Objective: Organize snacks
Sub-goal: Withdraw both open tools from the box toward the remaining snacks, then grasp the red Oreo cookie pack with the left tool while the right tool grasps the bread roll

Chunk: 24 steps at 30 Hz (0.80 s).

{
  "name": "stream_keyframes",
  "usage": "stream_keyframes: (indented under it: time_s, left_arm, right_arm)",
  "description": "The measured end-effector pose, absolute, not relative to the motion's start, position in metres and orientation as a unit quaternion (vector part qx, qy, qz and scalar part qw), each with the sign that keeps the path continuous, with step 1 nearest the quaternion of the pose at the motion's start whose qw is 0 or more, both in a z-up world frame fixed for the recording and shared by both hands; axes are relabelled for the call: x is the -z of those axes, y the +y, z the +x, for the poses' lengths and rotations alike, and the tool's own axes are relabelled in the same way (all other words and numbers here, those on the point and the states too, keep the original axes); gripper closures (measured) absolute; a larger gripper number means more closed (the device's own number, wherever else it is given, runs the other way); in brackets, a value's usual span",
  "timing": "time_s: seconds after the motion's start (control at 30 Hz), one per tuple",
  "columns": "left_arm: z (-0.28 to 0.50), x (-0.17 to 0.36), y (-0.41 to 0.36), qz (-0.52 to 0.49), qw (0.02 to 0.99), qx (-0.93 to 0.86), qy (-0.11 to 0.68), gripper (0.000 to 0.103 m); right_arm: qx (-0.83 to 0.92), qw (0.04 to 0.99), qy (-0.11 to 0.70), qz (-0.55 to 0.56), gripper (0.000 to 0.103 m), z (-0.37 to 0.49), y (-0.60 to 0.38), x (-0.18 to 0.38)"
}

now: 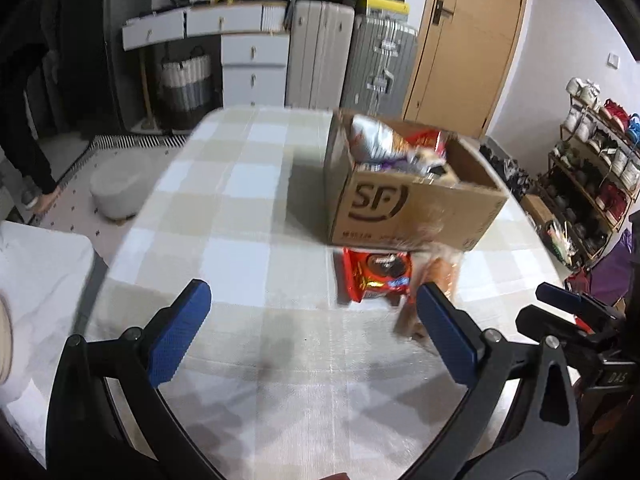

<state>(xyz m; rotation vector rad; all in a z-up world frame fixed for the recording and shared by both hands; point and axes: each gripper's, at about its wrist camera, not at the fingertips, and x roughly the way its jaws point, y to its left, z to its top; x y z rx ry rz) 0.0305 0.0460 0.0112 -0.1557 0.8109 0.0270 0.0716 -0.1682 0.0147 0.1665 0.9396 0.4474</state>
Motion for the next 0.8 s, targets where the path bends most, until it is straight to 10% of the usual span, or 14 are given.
stream_keyframes:
  time_s: [0.63,0.8]
  left_arm:
    - [0.120,0.068,0.048,-0.059,0.898,0.003,0.435,0.001]
    - [0.126,0.072,0.040,-0.042,0.900,0.008,0.434,0.001]
  right_arm:
    - [-0.194,0.840,0.501,0.072,0.002,0.145,-0.143,0.068]
    - [-0.196,0.837,0.505,0.076,0.023,0.151,-0.140,0.071]
